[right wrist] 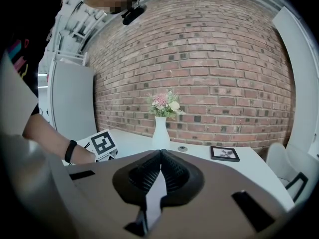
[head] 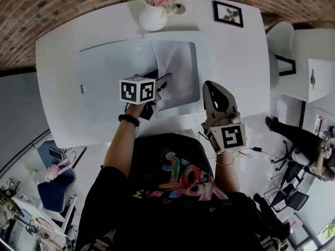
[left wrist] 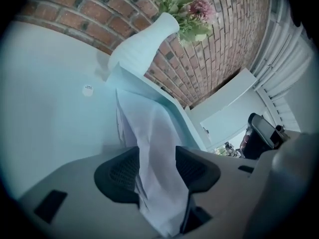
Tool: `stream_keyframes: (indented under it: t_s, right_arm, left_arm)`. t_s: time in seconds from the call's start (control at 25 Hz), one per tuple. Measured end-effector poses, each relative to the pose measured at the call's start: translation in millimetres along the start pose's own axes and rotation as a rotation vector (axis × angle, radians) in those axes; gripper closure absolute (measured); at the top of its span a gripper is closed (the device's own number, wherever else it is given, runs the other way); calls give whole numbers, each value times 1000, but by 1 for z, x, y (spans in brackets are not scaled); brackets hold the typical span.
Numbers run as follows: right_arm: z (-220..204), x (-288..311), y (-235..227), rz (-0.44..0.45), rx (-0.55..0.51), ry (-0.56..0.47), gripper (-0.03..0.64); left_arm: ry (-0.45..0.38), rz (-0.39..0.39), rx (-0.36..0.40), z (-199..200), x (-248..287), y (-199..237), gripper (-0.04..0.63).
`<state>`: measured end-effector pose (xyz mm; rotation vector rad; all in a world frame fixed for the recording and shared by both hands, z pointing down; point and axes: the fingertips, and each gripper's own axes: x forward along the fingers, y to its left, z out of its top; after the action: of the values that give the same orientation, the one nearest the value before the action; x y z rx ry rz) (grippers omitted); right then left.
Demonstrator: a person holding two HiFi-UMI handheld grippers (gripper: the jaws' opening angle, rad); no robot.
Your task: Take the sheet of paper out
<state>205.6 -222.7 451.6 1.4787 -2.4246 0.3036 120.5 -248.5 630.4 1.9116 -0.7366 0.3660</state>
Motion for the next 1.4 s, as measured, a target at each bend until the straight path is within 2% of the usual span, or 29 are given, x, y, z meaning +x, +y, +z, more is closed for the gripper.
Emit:
stream_keyframes:
  t_s: [0.28, 0.48, 0.6, 0.88, 1.08, 1.24, 1.4]
  right_arm:
    - [3, 2, 0, 12, -6, 2, 597]
    - [4, 3, 0, 12, -6, -1, 597]
    - [3, 3, 0, 15, -4, -1, 597]
    - [2, 3, 1, 20, 0, 7, 597]
    - [1, 5, 1, 21, 8, 12, 597]
    - [1, 8, -2, 20, 15, 17, 597]
    - [1, 10, -1, 25, 13, 16, 597]
  left_arm:
    - [21, -62, -132, -2, -3, 0, 374]
    - [70, -174, -198, -10, -6, -9, 376]
    - [89, -236, -203, -13, -7, -16, 376]
    - [-46, -395, -245, 14, -17, -25, 376]
    - [-78, -408, -310, 23, -14, -17, 396]
    - [-51, -373, -279, 16, -10, -14, 501]
    - [-53, -406, -263, 17, -9, -22, 509]
